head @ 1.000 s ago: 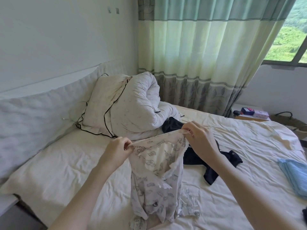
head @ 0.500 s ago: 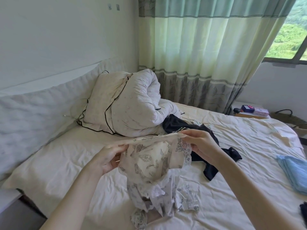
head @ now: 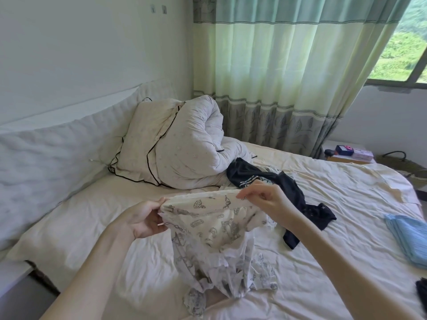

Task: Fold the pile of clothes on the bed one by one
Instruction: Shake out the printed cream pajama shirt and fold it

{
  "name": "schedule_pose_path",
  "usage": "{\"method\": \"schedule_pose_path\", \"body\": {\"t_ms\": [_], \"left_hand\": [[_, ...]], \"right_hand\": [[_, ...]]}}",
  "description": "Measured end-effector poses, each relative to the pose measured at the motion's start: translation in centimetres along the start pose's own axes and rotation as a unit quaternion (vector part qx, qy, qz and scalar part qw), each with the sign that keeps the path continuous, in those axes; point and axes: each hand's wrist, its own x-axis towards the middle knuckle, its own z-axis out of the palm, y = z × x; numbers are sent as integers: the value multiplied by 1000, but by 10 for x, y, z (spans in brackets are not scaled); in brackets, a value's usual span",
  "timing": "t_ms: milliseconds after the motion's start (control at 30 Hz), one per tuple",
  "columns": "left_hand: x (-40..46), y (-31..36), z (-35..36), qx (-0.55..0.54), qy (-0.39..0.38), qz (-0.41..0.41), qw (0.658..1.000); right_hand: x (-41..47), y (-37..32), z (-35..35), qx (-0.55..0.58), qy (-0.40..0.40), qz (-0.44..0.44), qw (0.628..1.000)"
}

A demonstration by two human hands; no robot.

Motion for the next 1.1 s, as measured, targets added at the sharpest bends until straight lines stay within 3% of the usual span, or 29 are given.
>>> {"method": "schedule_pose_path", "body": {"t_ms": [100, 200, 300, 400, 467, 533, 600, 667, 733, 800, 900, 1000, 1033, 1100], "left_hand": [[1, 5, -1, 23, -22, 12, 999], [-6, 12, 1, 54, -119, 50, 990], [-5, 15, -8, 70, -169, 83, 980], [-5, 7, -12, 231, -93, 128, 960], [-5, -4, -9, 365, -1, 170, 915], [2, -18, -10, 389, 41, 194, 900], [4, -25, -7, 295, 49, 160, 941], [6, -26, -4, 111, 12, 95, 989], [6, -23, -2, -54, -26, 54, 997], [8, -20, 0, -107, -59, 48, 991], [6, -14, 5, -4, -81, 79, 994], [3, -7, 1, 166, -56, 161, 971], [2, -6, 3, 245, -50, 192, 949], [-1, -5, 8, 420, -33, 250, 872]], "right_hand": [[1, 1, 1, -100, -37, 8, 994], [5, 5, 1, -200, -36, 6, 979], [9, 5, -8, -202, 8, -24, 979], [15, 1, -21, -129, 41, -11, 991], [18, 0, -23, -127, 47, -2, 991], [18, -1, -18, -145, 47, 0, 988], [18, 1, -16, -173, 56, 0, 983], [19, 3, -17, -198, 67, 7, 978], [19, 7, -18, -208, 74, 21, 975], [19, 11, -19, -202, 81, 34, 976], [20, 16, -25, -126, 96, 86, 984], [17, 16, -31, 78, 79, 161, 981], [16, 16, -32, 141, 68, 181, 971], [17, 15, -32, 211, 58, 197, 956]]}}
